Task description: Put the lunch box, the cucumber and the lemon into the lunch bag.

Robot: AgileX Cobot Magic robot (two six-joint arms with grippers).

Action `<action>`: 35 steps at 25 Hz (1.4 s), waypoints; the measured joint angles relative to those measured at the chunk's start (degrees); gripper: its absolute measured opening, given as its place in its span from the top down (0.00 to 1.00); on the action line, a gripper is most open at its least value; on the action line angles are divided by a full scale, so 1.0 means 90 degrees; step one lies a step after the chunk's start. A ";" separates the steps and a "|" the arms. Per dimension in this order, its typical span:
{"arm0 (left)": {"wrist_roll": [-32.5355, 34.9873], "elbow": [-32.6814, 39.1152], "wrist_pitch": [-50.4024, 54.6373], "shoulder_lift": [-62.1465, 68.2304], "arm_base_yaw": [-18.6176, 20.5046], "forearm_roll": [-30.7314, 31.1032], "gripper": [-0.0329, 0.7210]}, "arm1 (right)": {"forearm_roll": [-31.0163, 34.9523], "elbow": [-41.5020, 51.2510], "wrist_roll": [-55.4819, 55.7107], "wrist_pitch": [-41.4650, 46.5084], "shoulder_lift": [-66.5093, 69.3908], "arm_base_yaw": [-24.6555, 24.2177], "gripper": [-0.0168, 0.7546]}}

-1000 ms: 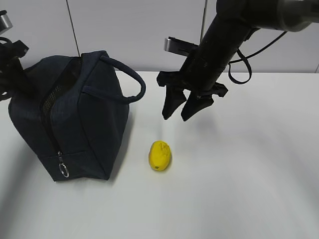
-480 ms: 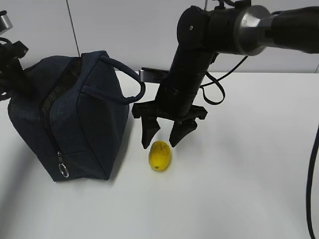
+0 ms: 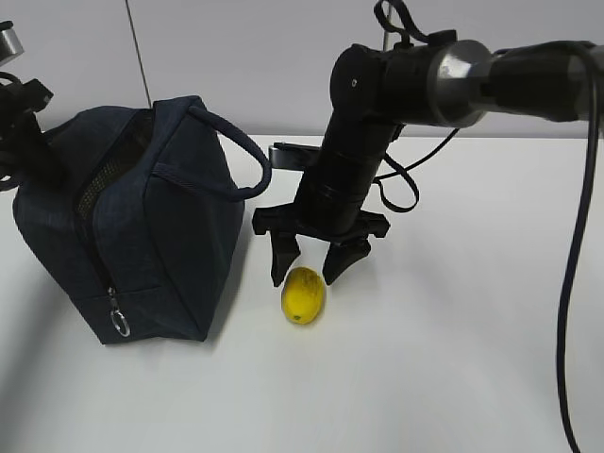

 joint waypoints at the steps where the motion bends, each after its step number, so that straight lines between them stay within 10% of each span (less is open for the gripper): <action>1: 0.0000 -0.0011 0.0000 0.0000 0.0000 0.0014 0.97 | 0.0005 -0.0011 0.0012 -0.0014 0.0052 0.0000 0.28; 35: 0.0013 -0.0011 0.0015 0.0000 0.0000 0.0104 0.97 | -0.0052 -0.0073 0.0032 0.0166 0.0382 0.0000 0.46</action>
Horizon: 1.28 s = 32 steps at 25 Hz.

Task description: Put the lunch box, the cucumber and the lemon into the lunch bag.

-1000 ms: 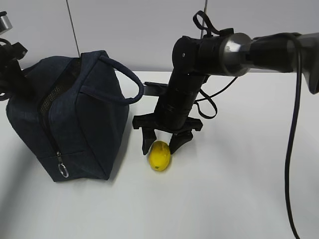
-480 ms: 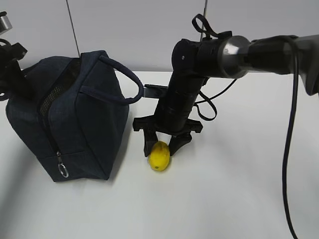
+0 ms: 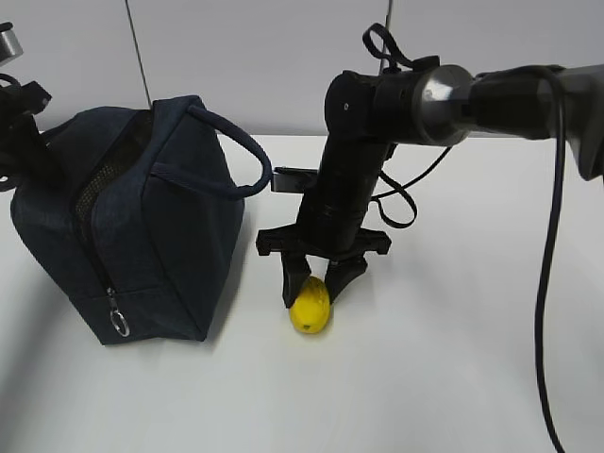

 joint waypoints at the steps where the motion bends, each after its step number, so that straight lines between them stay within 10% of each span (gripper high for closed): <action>1: 0.0000 0.0000 0.0000 0.0000 0.0000 0.0011 0.97 | -0.0027 -0.0054 -0.0031 0.0110 0.0000 0.0000 0.47; 21: 0.0000 0.0000 0.0003 0.0000 0.0000 0.0023 0.97 | -0.1001 0.0066 -0.0181 0.0342 -0.1137 0.0000 0.47; 32: 0.0077 0.0000 0.0003 0.0000 -0.0064 -0.0047 0.97 | 0.1636 -0.1069 -0.1267 0.0369 -0.1698 0.0000 0.47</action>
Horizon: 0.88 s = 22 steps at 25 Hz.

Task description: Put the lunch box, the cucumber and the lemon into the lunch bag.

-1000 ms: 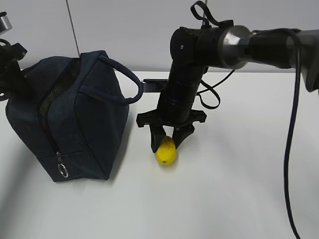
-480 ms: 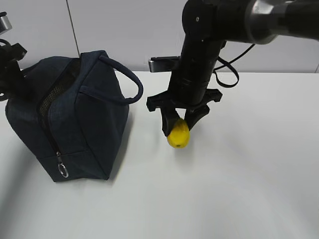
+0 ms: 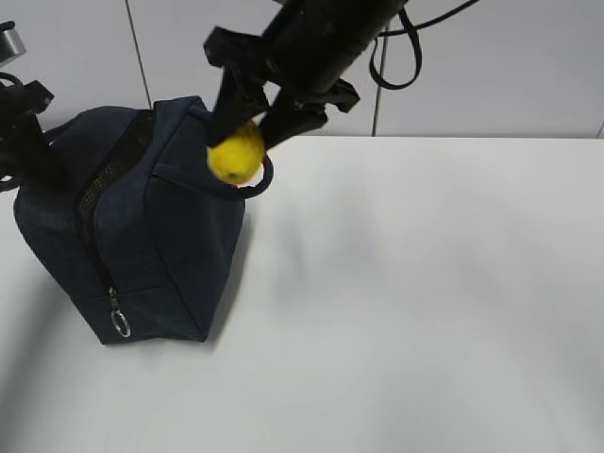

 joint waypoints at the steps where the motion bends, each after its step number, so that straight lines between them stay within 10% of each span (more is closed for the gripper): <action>1: 0.0048 0.0000 0.0000 0.0000 -0.0015 -0.0084 0.97 | 0.0304 -0.0048 -0.0129 -0.0014 -0.0011 0.0000 0.47; 9: 0.0808 0.0000 0.0108 0.0000 -0.0060 -0.1590 0.97 | 0.1552 -0.0096 -0.0964 -0.0711 -0.0011 0.0000 0.48; 22: 0.0892 0.0000 0.0108 0.0000 -0.0060 -0.1806 0.97 | 0.2077 -0.0111 -0.1102 -0.1758 0.0659 0.0000 0.48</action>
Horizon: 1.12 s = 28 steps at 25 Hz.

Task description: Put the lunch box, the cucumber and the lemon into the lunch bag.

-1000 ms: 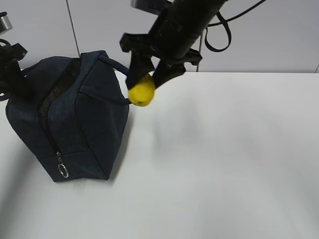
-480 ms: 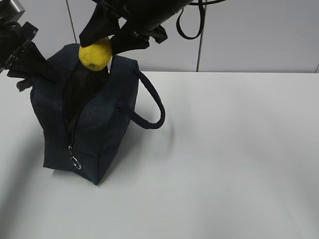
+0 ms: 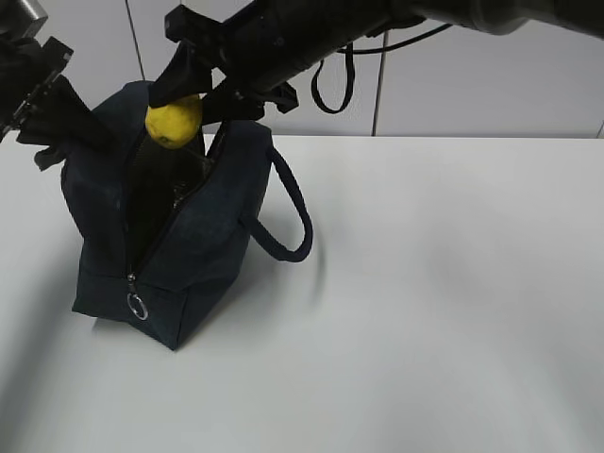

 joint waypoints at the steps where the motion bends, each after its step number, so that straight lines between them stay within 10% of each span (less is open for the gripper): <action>1: 0.0000 0.0000 0.0000 0.0000 0.0000 -0.0011 0.97 | 0.0000 0.0000 0.0000 -0.0062 0.0042 0.0000 0.48; 13: 0.0011 0.0000 0.0000 0.0000 0.0000 -0.0014 0.97 | -0.0101 0.0000 0.0000 -0.0177 0.0290 0.0000 0.27; 28: 0.0011 0.0000 0.0000 0.0000 0.0000 0.0050 0.97 | -0.0356 -0.0675 -0.0489 0.1308 0.0290 -0.0078 0.25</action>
